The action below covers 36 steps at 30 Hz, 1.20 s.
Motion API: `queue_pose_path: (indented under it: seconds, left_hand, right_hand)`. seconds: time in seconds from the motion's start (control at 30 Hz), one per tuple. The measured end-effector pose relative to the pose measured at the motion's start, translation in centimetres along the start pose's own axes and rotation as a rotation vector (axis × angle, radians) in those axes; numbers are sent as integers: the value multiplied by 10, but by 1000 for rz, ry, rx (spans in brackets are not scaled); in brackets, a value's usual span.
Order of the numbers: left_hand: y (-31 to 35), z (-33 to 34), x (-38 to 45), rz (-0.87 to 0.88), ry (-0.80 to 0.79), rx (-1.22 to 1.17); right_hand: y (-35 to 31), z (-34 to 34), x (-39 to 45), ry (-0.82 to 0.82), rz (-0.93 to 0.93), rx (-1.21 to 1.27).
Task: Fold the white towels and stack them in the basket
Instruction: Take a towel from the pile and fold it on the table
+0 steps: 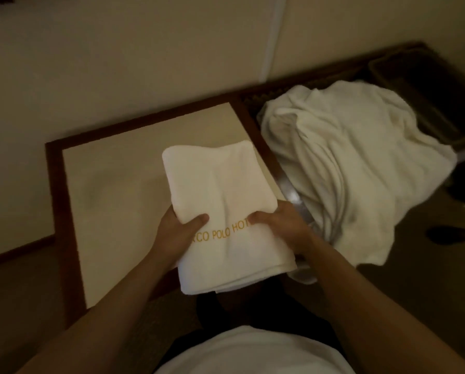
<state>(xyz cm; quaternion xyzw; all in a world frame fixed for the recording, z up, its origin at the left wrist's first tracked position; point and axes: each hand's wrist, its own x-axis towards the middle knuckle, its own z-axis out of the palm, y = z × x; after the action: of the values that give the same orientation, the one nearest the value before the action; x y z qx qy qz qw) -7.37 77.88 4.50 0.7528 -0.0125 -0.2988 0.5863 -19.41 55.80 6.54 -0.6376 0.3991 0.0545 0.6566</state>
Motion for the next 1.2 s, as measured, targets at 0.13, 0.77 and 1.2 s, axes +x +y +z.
queue_pose_path:
  seconds: [0.13,0.77,1.2]
  left_hand:
    - [43,83,-2,105,-152,78]
    - [83,624,-102,227,-793,303]
    - [120,818,-24,167,-756,237]
  right_hand:
    - [13,-82,-35,176,-122,93]
    - [189,-515,-182,859,-61,480]
    - [163,-717,-86,797,-72,434]
